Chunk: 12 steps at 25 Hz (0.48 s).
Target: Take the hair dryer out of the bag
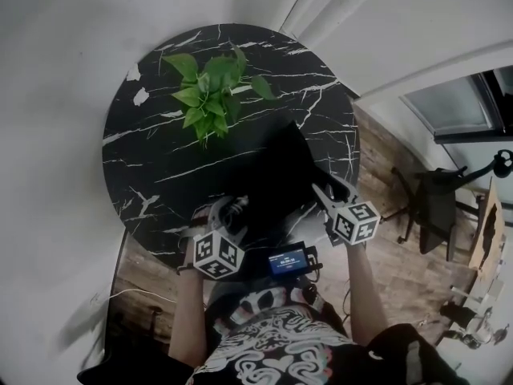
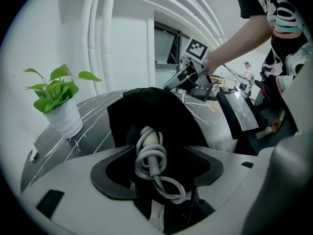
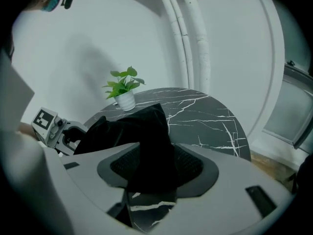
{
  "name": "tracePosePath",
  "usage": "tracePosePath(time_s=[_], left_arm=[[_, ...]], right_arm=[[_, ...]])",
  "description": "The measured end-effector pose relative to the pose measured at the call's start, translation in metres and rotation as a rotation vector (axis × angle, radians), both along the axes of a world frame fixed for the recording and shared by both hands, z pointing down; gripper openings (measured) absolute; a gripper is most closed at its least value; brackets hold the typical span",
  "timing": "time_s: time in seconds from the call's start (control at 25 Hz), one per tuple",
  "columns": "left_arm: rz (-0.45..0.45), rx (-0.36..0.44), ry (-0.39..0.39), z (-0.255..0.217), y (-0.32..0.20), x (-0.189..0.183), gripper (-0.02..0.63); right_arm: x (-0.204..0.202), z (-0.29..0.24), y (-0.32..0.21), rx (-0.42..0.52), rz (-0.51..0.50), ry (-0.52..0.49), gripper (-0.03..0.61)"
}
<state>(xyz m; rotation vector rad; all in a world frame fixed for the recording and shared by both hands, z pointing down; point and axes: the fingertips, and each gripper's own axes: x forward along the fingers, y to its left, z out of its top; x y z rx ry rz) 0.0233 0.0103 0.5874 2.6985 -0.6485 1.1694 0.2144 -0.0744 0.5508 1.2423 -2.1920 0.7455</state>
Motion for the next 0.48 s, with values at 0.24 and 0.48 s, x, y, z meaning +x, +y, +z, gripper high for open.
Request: tracePosePath(time_s=[0.24, 0.48], left_arm=[[-0.029, -0.008, 0.039, -0.002, -0.006, 0.007, 0.291], [-0.074, -0.014, 0.012, 0.003, -0.016, 0.005, 0.221]], right_arm=[[-0.005, 0.006, 0.024, -0.02, -0.118, 0.063, 0.199], [-0.013, 0.031, 0.03, 0.028, -0.417, 0.396, 0.202]])
